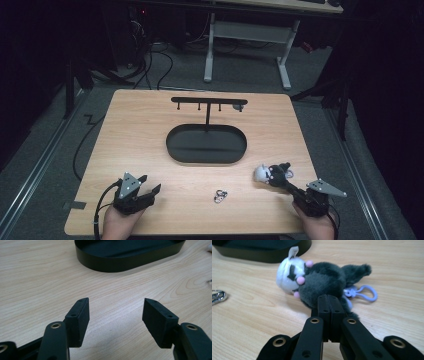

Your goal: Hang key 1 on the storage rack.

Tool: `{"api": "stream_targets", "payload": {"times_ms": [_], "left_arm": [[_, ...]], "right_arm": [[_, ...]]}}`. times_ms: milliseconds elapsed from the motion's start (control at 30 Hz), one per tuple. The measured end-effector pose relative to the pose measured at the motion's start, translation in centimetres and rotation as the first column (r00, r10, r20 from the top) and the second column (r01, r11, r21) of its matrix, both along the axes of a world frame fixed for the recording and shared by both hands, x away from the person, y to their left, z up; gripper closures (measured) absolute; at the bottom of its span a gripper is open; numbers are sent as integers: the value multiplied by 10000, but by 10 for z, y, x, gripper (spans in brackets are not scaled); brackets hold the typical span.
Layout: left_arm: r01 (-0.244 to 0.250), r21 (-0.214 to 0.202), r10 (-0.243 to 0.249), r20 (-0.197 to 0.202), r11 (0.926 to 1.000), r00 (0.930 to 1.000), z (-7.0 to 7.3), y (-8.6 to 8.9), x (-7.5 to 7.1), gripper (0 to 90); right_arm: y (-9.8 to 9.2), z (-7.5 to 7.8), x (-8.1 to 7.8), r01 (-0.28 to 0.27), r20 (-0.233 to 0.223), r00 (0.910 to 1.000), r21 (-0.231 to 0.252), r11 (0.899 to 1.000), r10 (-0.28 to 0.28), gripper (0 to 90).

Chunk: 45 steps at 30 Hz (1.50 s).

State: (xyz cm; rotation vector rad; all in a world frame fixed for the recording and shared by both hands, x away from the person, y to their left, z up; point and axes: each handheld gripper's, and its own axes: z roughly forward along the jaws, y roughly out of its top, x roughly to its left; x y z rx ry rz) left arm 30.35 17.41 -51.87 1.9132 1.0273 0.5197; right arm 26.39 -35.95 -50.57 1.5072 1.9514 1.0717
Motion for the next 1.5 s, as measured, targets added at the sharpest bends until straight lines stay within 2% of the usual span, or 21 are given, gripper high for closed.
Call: {"api": "stream_targets", "payload": {"times_ms": [300,667,867,967,1100,1233,1500], "left_arm": [[-85,-14,85,92,10000,9999,1,6,-6,394],[-450,47,450,61,9990,9990,0,18,-14,394],[-782,119,781,90,9969,9969,-1,27,-27,395],[-927,89,926,88,9957,9957,0,32,-32,395],[-1059,23,1059,91,9944,9943,0,37,-36,396],[-1044,-108,1045,110,9945,9945,1,38,-36,397],[-552,-97,553,105,9984,9984,4,25,-24,402]], "right_arm": [[-3,-7,11,143,-468,9988,-136,9998,-149,900],[-5,-10,30,543,-599,9965,-550,9970,-575,900],[1,-12,51,427,-605,9970,-835,9956,-478,900],[8,-15,66,178,-633,9977,-996,9949,-242,900],[14,-15,72,1,-628,9980,-1088,9941,-69,900],[17,-10,71,-7,-425,9991,-1035,9946,-37,900],[24,9,43,-114,342,9993,-697,9975,138,900]]}}
